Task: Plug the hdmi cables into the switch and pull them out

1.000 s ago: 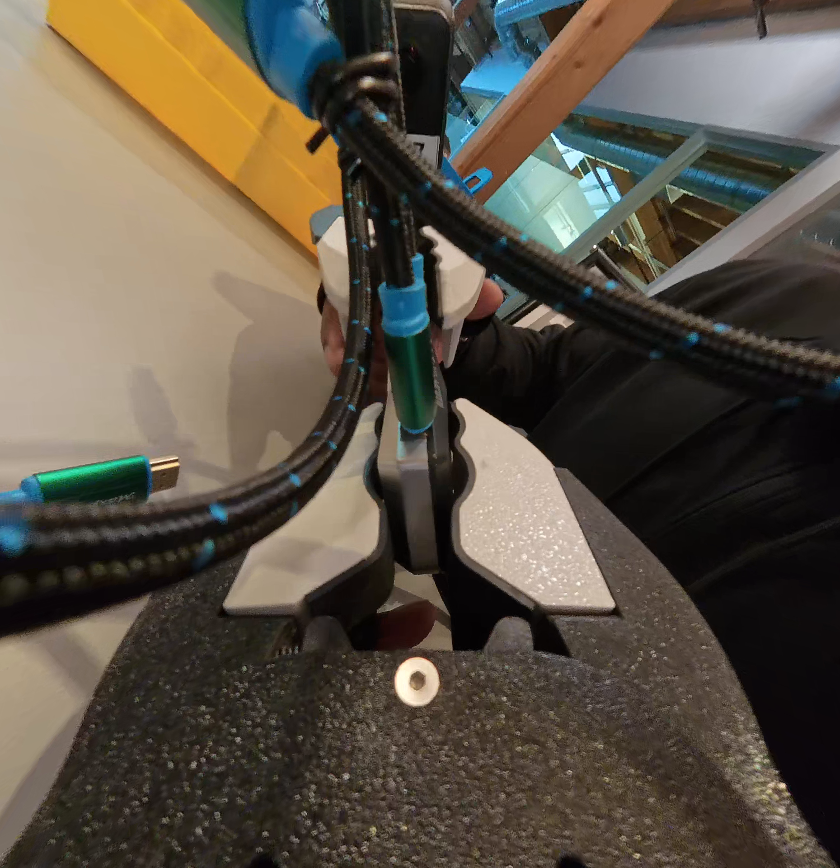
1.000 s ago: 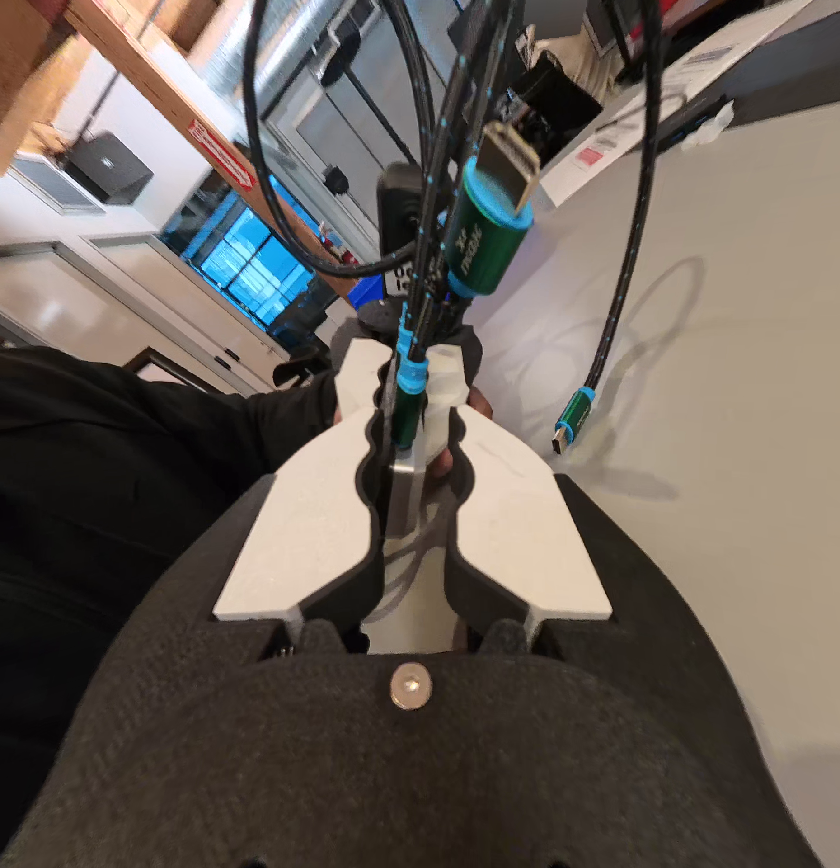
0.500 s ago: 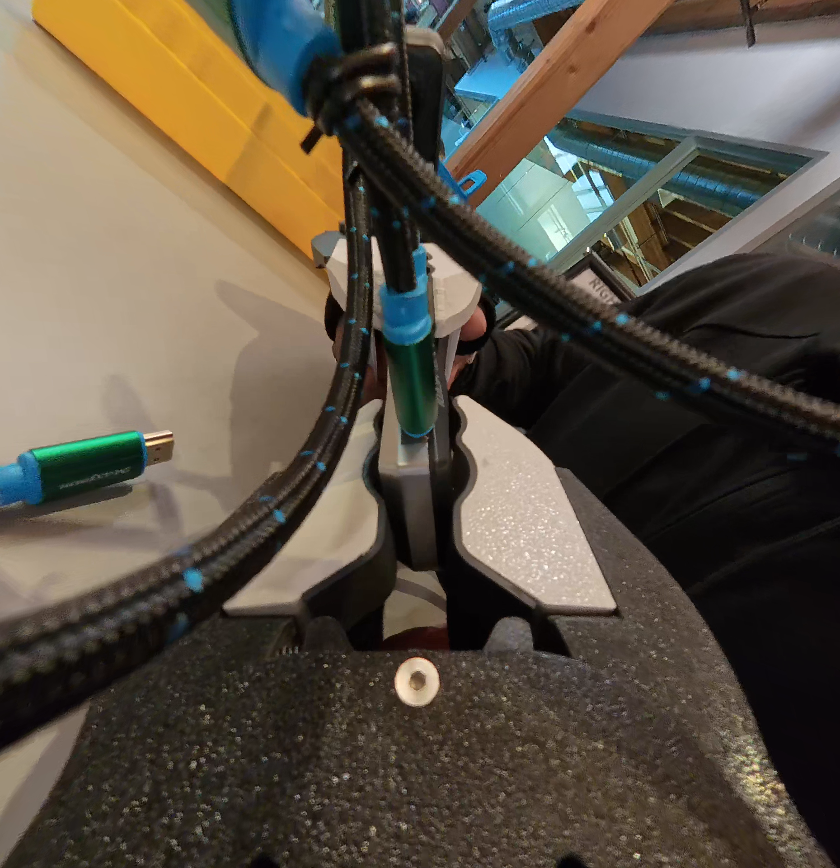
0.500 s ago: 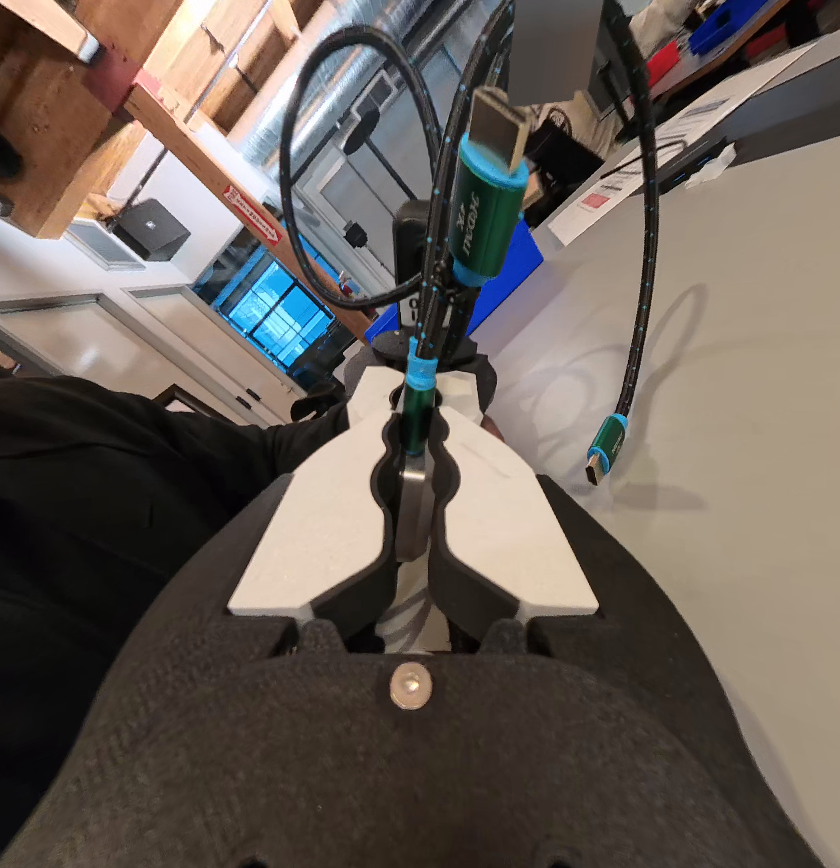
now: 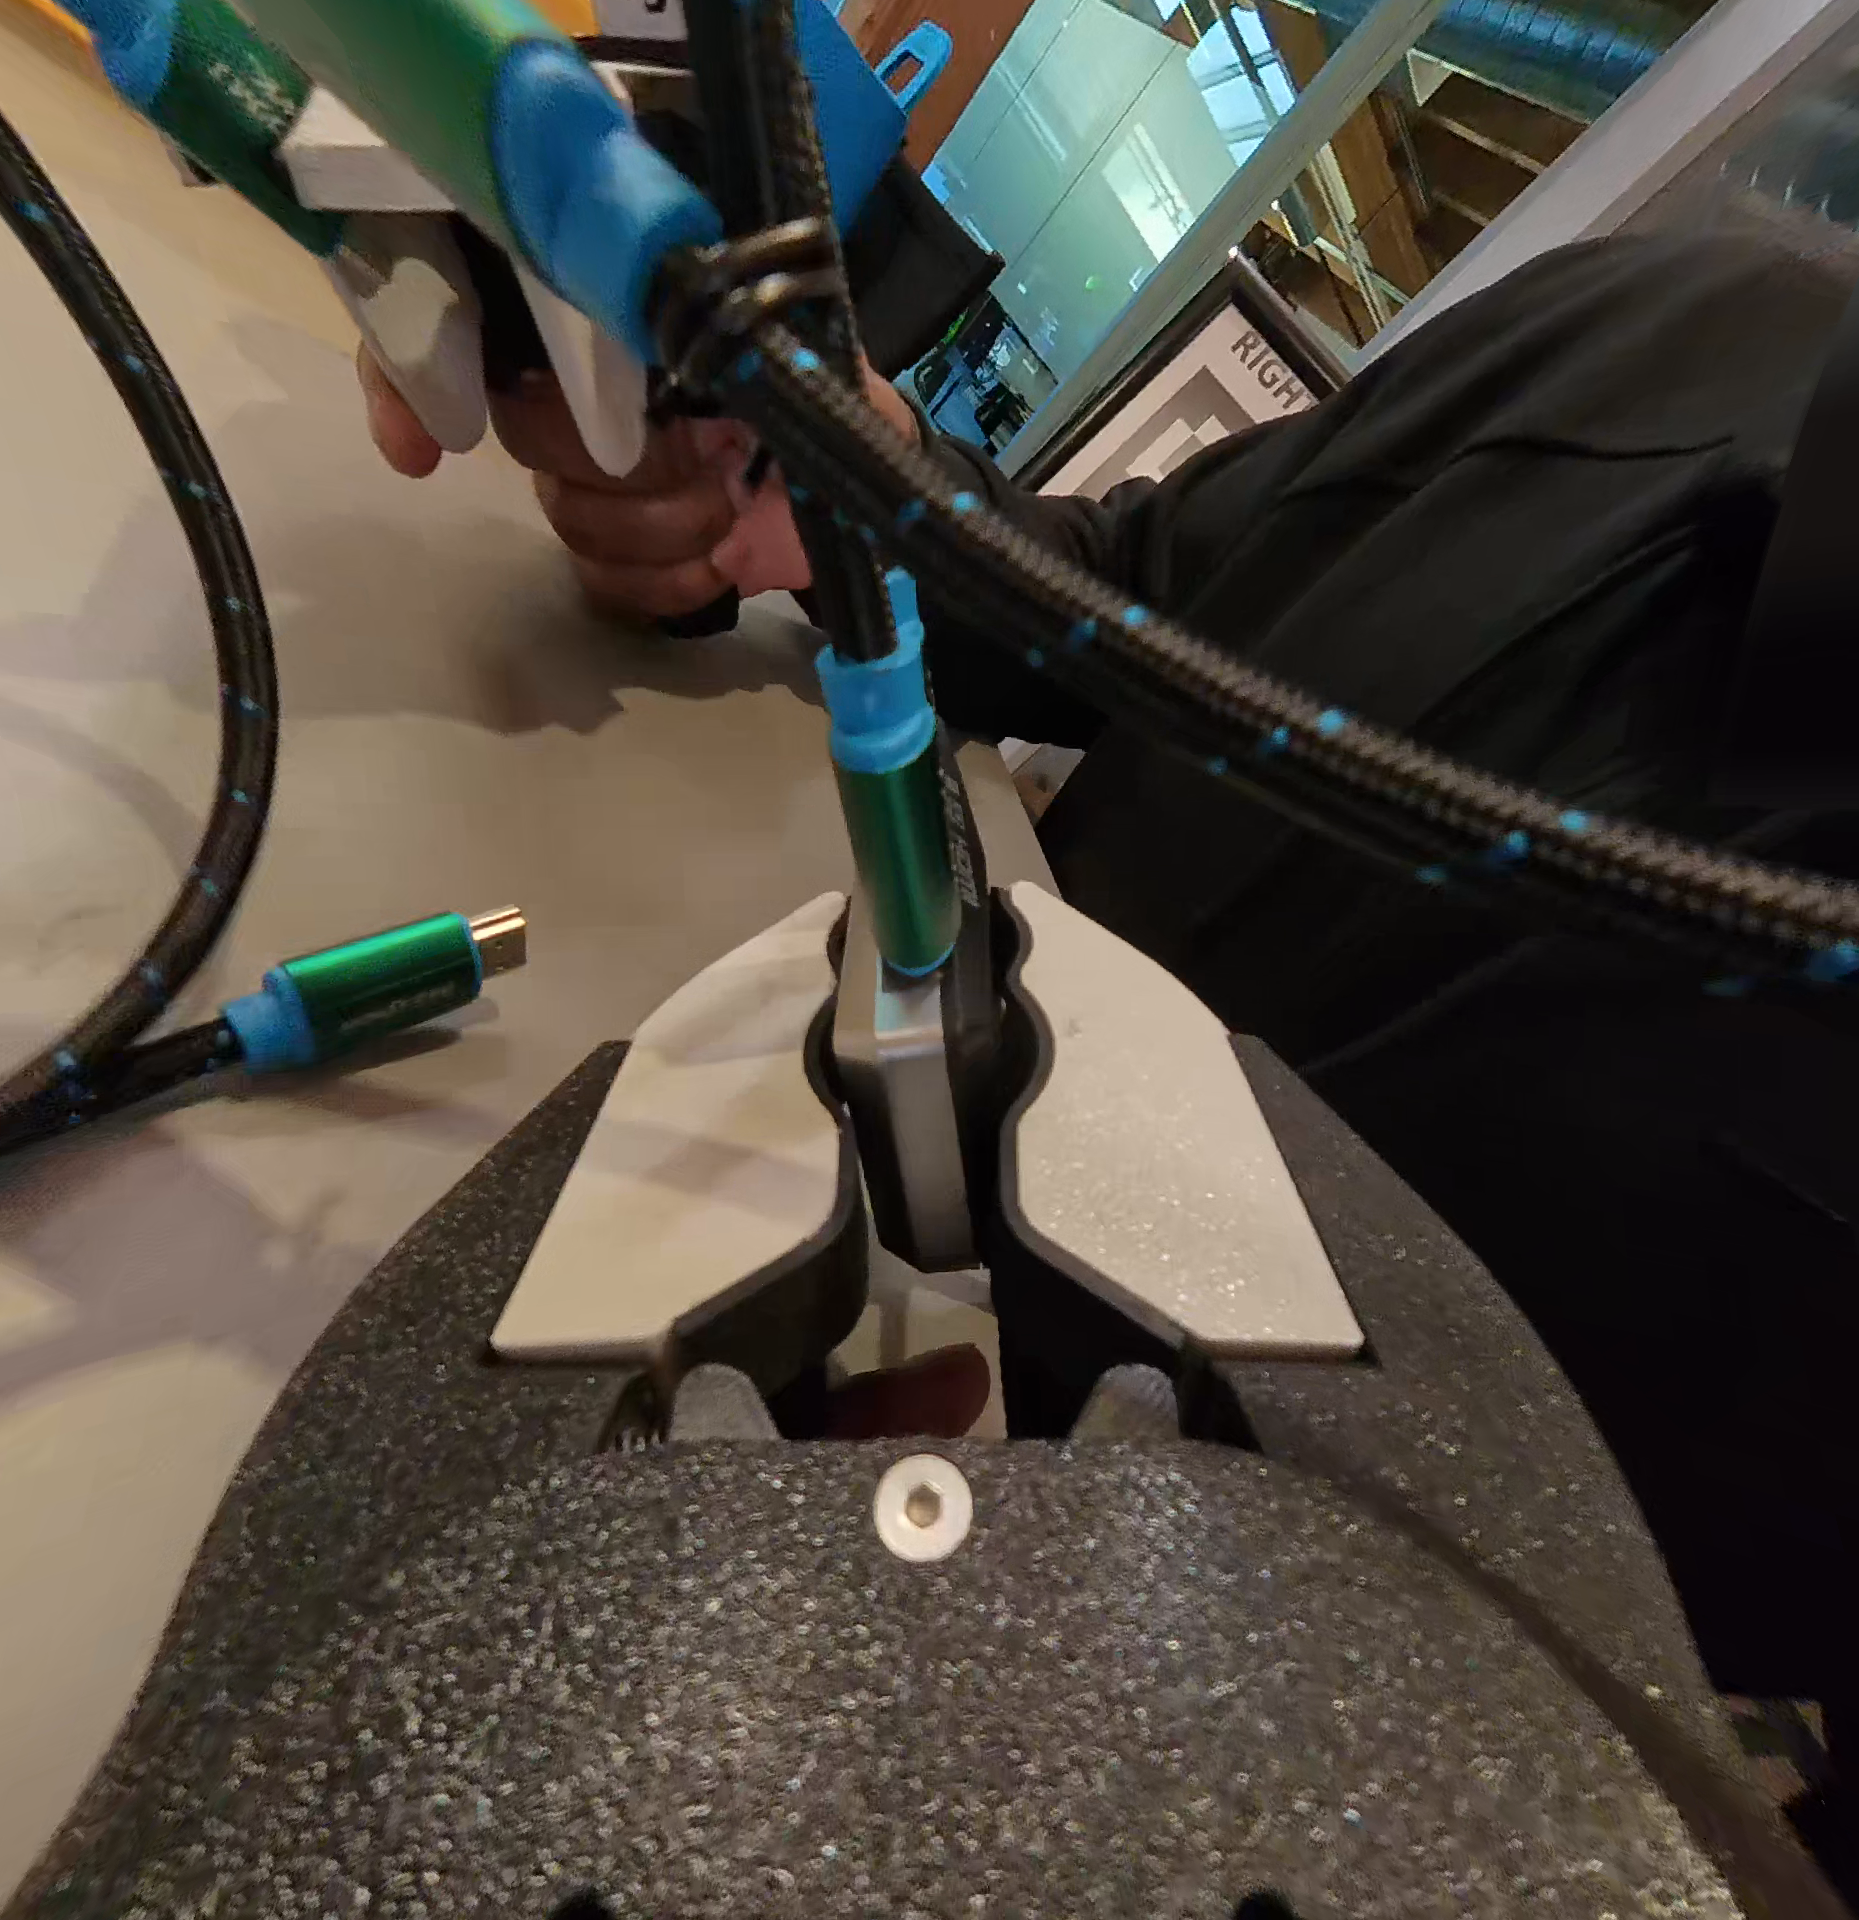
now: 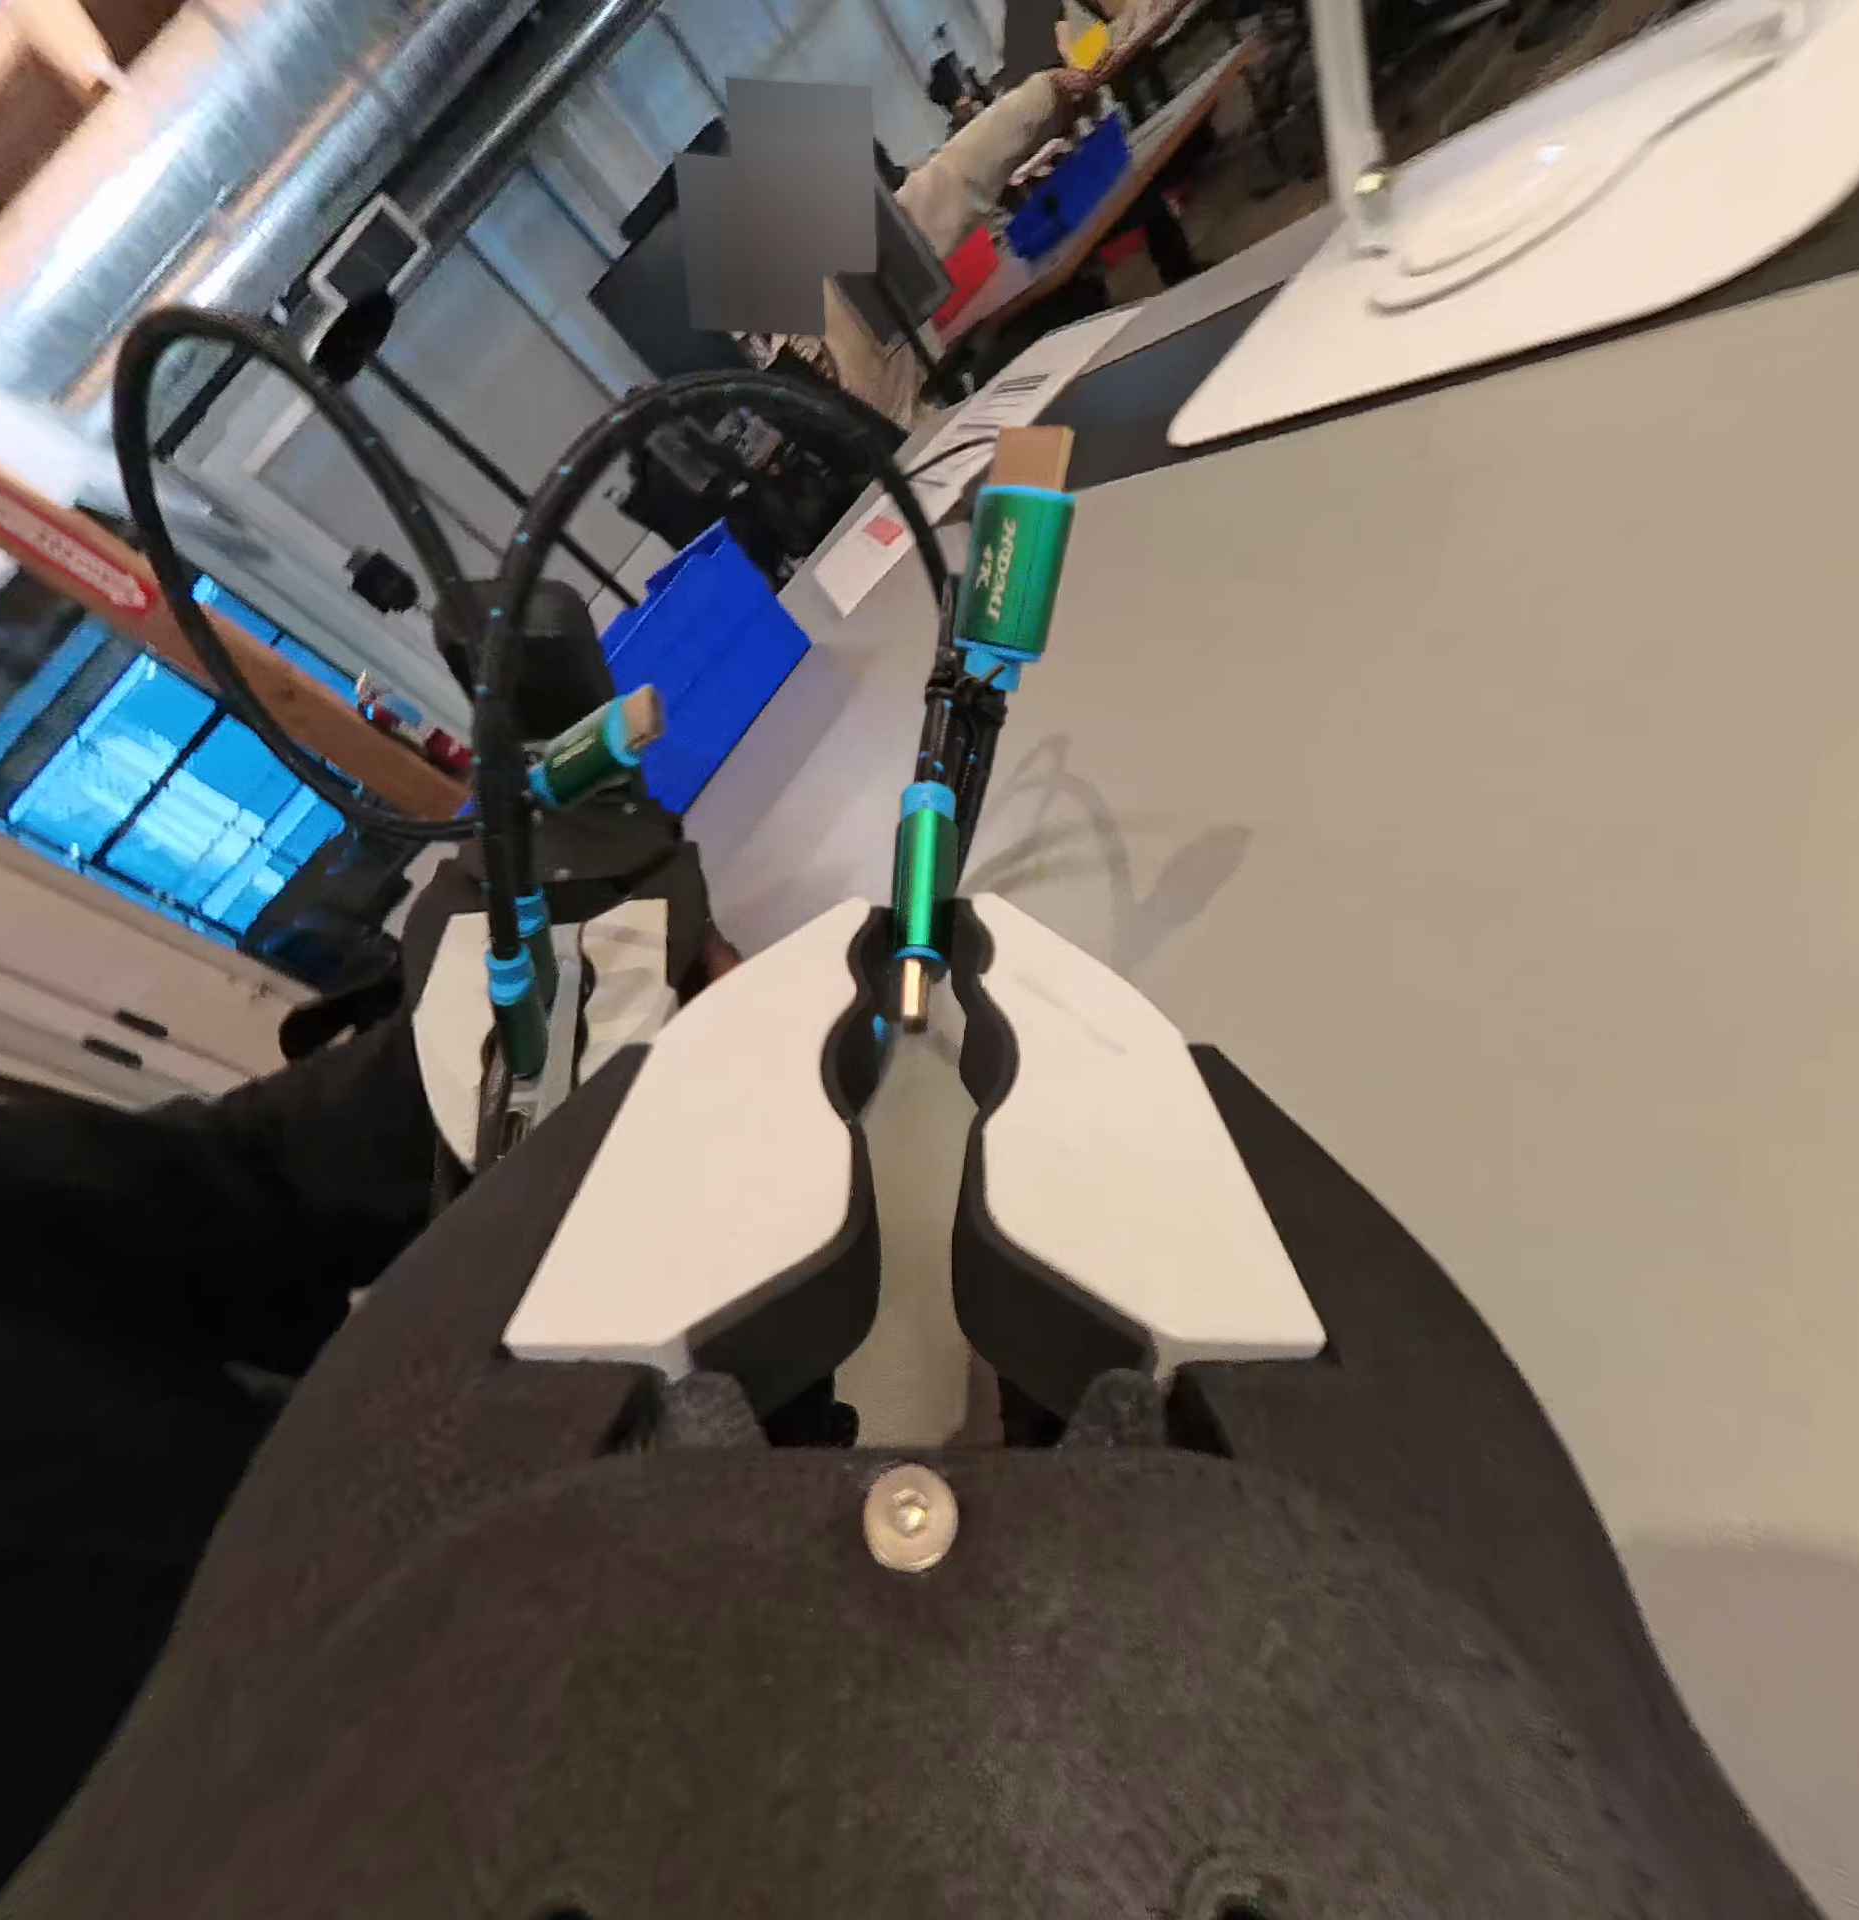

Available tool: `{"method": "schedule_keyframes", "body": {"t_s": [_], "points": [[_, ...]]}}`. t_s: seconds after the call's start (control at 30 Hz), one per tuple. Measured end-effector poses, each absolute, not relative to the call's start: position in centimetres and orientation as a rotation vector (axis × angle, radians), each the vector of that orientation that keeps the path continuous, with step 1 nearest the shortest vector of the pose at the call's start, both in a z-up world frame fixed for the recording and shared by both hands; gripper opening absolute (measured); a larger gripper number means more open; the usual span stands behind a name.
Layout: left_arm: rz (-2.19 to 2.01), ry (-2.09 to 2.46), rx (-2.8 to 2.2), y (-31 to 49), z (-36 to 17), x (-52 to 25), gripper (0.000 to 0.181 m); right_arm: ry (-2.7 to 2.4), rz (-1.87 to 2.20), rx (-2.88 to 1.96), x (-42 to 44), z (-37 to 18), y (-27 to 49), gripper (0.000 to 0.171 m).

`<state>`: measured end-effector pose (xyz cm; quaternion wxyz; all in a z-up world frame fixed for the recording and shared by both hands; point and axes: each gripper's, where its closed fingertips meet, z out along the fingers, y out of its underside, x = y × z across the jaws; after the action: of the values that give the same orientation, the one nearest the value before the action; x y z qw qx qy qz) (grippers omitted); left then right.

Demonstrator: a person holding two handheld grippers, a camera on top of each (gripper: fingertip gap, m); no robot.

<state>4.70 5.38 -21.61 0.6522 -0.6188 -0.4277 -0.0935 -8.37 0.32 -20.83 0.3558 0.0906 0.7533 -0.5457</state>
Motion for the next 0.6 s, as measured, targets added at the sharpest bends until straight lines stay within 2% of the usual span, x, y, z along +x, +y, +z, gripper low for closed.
{"method": "schedule_keyframes", "body": {"t_s": [0.3, 0.6], "points": [[-0.192, -1.033, -1.358, 1.8, -21.8, 4.9, 0.023, 2.102, -1.492, 0.335, -11.6, -22.1, 0.2, 0.012], [-0.165, -1.089, -1.288, 0.1, -21.8, 4.2, 0.023, 2.039, -1.64, 0.245, -11.0, -18.6, 0.8, 0.012]]}}
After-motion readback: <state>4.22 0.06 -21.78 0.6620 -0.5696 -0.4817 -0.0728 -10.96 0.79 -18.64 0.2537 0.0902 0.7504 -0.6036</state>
